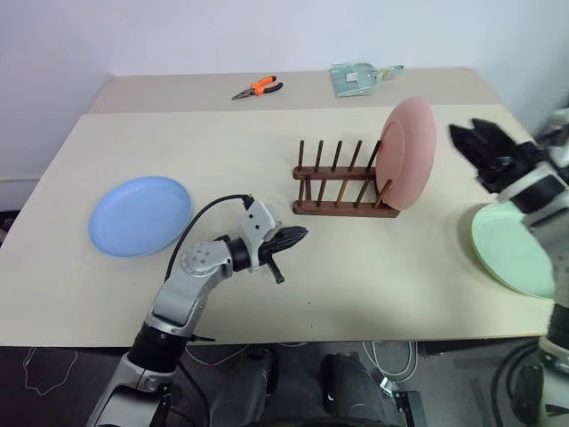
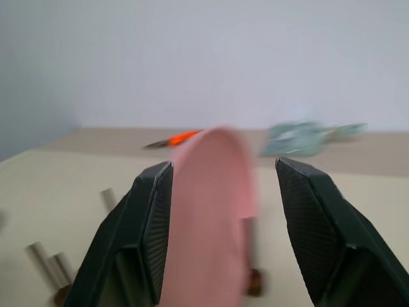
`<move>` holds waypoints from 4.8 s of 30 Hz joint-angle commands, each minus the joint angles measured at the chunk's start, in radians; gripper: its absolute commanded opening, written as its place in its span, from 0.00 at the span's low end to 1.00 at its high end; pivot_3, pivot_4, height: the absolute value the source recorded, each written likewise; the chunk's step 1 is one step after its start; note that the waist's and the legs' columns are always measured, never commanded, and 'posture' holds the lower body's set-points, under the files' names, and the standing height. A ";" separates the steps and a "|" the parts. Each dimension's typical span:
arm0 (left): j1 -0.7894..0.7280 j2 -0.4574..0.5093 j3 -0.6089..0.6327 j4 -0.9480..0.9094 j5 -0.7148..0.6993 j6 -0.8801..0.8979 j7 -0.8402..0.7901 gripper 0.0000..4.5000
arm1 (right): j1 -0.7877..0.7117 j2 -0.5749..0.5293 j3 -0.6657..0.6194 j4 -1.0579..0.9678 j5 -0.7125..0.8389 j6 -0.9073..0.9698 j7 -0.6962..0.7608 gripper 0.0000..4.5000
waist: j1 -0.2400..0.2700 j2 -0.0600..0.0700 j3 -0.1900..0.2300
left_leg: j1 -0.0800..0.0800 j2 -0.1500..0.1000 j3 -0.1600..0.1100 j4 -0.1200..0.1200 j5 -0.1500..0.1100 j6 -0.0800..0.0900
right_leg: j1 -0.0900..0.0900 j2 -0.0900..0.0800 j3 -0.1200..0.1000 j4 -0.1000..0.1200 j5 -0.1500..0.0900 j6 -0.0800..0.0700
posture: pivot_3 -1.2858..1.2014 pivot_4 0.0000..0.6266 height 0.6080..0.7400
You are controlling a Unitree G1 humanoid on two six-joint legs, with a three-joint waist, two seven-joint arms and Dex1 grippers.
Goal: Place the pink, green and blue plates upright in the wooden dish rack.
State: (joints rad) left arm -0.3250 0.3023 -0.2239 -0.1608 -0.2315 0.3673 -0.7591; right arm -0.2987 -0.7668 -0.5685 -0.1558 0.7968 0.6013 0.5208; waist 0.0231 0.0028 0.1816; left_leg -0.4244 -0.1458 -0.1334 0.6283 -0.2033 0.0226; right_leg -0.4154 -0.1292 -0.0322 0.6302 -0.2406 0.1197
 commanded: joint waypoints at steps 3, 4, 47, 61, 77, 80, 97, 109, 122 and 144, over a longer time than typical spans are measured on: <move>-0.028 -0.002 -0.013 0.009 -0.007 -0.019 -0.024 0.00 | 0.265 -0.124 0.118 -0.044 -0.281 -0.082 0.060 0.99 | 0.005 0.001 -0.001 | 0.000 0.000 0.000 0.000 0.000 0.000 | 0.000 -0.001 0.000 0.000 0.000 0.000 | 0.52 0.24 0.91; -0.033 -0.005 -0.018 0.015 -0.005 -0.022 -0.028 0.00 | 0.312 -0.135 0.149 -0.043 -0.336 -0.106 0.057 0.99 | 0.003 0.001 -0.001 | 0.000 0.000 0.001 0.000 0.000 0.000 | 0.000 -0.001 0.000 0.001 0.000 0.000 | 0.52 0.24 0.91; 0.028 0.059 0.105 0.106 0.035 -0.161 0.066 0.00 | -0.299 0.423 0.325 -0.341 0.426 0.089 -0.455 0.01 | -0.010 0.001 -0.001 | -0.002 -0.001 0.000 0.000 0.000 0.000 | -0.007 -0.002 0.001 0.001 0.001 0.000 | 0.52 0.24 0.91; 0.041 0.053 0.103 0.061 0.020 -0.130 0.083 0.00 | -0.294 0.526 0.332 -0.173 0.397 0.093 -0.575 0.01 | -0.013 0.002 -0.001 | -0.002 0.000 0.001 -0.001 0.001 -0.001 | -0.008 0.002 0.003 0.005 0.001 0.000 | 0.52 0.24 0.91; 0.038 0.044 0.119 0.046 -0.024 -0.086 0.075 0.63 | -0.398 0.352 0.444 -0.111 -0.053 -0.045 -0.385 0.89 | -0.014 0.002 -0.001 | -0.002 0.000 0.002 -0.001 0.001 -0.001 | -0.008 0.002 0.003 0.005 0.001 0.000 | 0.52 0.24 0.91; 0.022 0.042 0.204 0.067 -0.019 -0.095 0.167 0.99 | -0.424 0.227 0.500 -0.092 -0.229 -0.113 -0.288 0.95 | -0.013 0.002 -0.001 | -0.002 0.000 0.002 -0.001 0.001 -0.001 | -0.008 0.002 0.003 0.005 0.001 0.000 | 0.52 0.24 0.91; -0.003 0.051 0.924 0.080 0.006 0.355 0.979 1.00 | -0.398 0.219 0.824 -0.126 -0.546 -0.377 0.146 0.98 | -0.032 -0.006 -0.002 | -0.002 0.003 0.002 0.000 0.000 -0.004 | -0.009 0.005 0.003 0.006 0.003 0.002 | 0.52 0.24 0.91; 0.075 -0.045 1.042 -0.035 -0.206 0.525 0.935 0.24 | -0.355 0.291 0.827 -0.096 -0.610 -0.413 0.195 1.00 | -0.011 -0.010 -0.003 | -0.001 0.002 0.000 0.003 -0.001 -0.008 | -0.010 0.006 0.003 0.005 0.004 0.001 | 0.52 0.24 0.91; 0.065 -0.063 1.027 -0.026 -0.226 0.385 0.984 0.64 | -0.304 0.296 0.821 -0.133 -0.644 -0.396 0.203 1.00 | -0.011 -0.010 -0.003 | -0.001 0.003 0.000 0.002 -0.001 -0.008 | -0.010 0.006 0.003 0.004 0.005 0.000 | 0.52 0.24 0.91; -0.018 -0.065 0.918 0.017 -0.371 0.426 0.999 0.57 | -0.284 0.307 0.835 -0.128 -0.688 -0.422 0.220 1.00 | -0.012 -0.010 -0.003 | -0.001 0.004 0.001 0.002 0.000 -0.009 | -0.009 0.008 0.003 0.004 0.005 -0.001 | 0.52 0.24 0.91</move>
State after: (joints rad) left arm -0.3197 0.2260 0.6639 -0.1266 -0.5841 0.7998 0.2232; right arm -0.5836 -0.4698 0.2743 -0.2433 0.1171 0.2001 0.7425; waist 0.0107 -0.0070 0.1785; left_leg -0.4256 -0.1412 -0.1329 0.6299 -0.2034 0.0133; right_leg -0.4248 -0.1213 -0.0292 0.6346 -0.2354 0.1187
